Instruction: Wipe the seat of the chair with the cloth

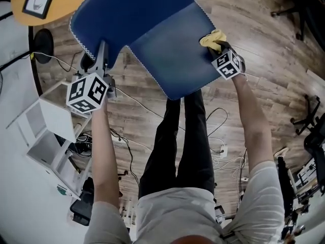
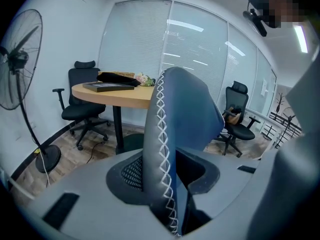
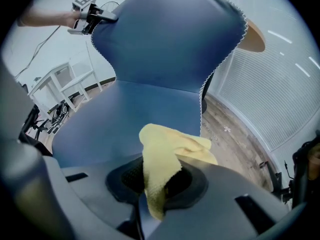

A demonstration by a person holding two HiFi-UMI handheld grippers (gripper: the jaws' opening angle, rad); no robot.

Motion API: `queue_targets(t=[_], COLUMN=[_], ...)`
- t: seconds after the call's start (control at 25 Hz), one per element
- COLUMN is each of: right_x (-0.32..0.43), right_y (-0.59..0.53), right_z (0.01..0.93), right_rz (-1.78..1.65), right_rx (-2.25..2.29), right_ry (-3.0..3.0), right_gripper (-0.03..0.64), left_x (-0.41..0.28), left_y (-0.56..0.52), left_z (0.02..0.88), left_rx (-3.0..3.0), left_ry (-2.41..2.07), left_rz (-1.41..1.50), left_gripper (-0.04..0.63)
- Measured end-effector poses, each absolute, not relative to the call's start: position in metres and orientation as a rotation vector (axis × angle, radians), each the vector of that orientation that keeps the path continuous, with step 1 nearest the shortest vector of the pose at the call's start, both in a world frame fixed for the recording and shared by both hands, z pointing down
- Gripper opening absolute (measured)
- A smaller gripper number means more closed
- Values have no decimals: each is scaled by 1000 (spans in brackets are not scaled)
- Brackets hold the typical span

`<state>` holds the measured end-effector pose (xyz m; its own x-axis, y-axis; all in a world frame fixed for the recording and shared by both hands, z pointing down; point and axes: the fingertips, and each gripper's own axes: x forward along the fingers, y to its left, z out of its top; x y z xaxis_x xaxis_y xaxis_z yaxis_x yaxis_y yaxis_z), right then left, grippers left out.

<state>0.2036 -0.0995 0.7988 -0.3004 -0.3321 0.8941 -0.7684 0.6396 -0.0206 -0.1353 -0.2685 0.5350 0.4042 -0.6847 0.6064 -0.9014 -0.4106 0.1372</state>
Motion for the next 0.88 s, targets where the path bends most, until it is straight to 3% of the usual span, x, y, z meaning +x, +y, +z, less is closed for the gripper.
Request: queue_targets(t=[0.6, 0.88], right_x=[242, 249], right_y=[-16, 18], right_z=[800, 800], right_rz=[659, 901], right_rx=[1038, 1363], right_ry=[-1790, -1647], right_gripper=[77, 77], left_x=[-132, -131], left_y=[-265, -267], left_z=[536, 535], left_rx=[2263, 2294], left_ry=[-1321, -1312], left_rz=[742, 725], left_gripper=[164, 164])
